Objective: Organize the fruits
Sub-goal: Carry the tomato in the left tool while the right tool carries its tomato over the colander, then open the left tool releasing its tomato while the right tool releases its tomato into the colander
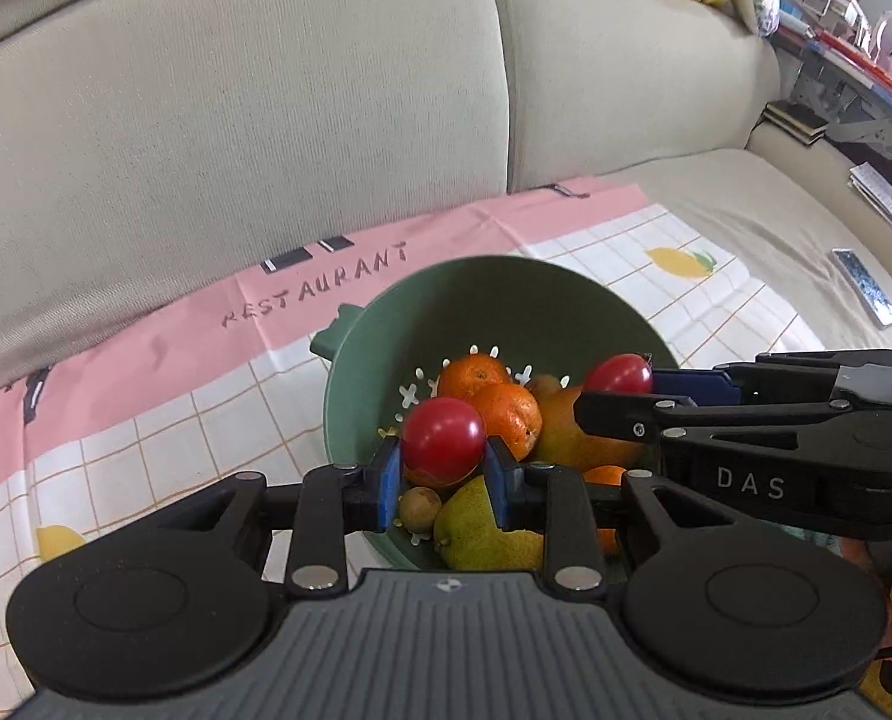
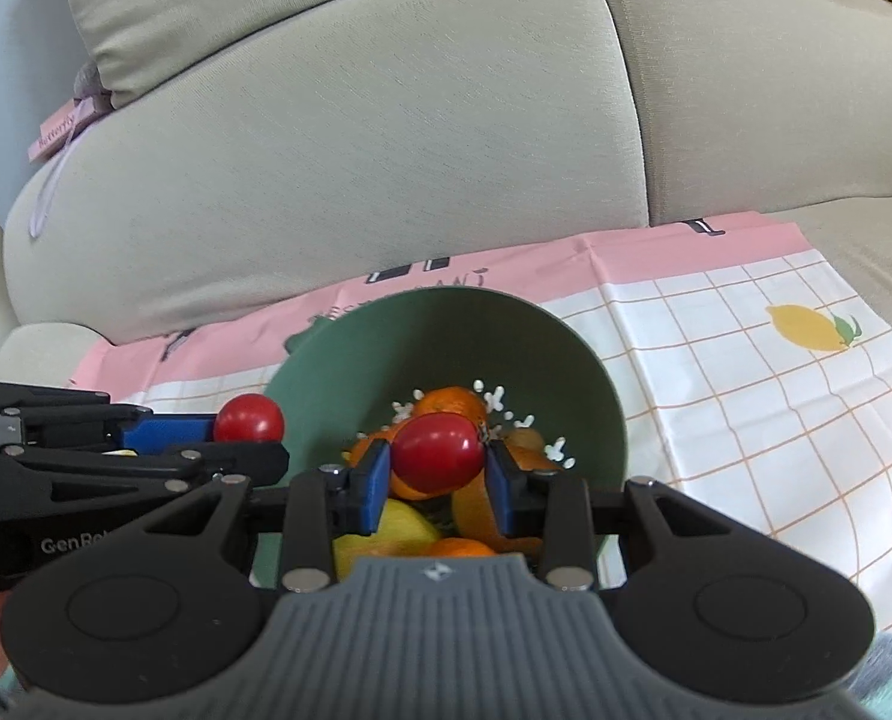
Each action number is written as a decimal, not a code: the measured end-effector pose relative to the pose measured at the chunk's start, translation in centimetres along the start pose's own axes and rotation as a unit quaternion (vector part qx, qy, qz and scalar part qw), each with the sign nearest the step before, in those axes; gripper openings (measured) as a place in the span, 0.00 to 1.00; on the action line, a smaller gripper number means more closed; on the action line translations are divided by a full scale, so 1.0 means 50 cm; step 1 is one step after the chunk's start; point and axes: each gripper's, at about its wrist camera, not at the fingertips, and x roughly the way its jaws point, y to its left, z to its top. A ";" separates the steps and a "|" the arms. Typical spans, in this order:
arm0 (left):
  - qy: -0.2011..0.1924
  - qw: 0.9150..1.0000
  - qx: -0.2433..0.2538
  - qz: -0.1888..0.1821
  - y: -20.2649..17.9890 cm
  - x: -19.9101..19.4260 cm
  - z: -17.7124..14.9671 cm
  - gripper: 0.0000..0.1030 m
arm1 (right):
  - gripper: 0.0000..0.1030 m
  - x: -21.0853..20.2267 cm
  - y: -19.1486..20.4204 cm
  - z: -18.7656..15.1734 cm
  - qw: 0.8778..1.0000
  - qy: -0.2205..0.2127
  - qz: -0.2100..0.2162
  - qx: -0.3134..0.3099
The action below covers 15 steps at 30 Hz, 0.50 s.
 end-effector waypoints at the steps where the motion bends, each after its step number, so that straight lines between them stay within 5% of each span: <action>1: 0.003 1.000 0.000 0.000 0.000 0.007 0.001 0.31 | 0.30 0.005 -0.003 0.000 1.000 0.000 -0.002 0.001; 15: 0.042 0.999 0.009 0.011 0.002 0.078 0.007 0.31 | 0.30 0.076 -0.018 0.018 1.000 0.002 -0.024 -0.008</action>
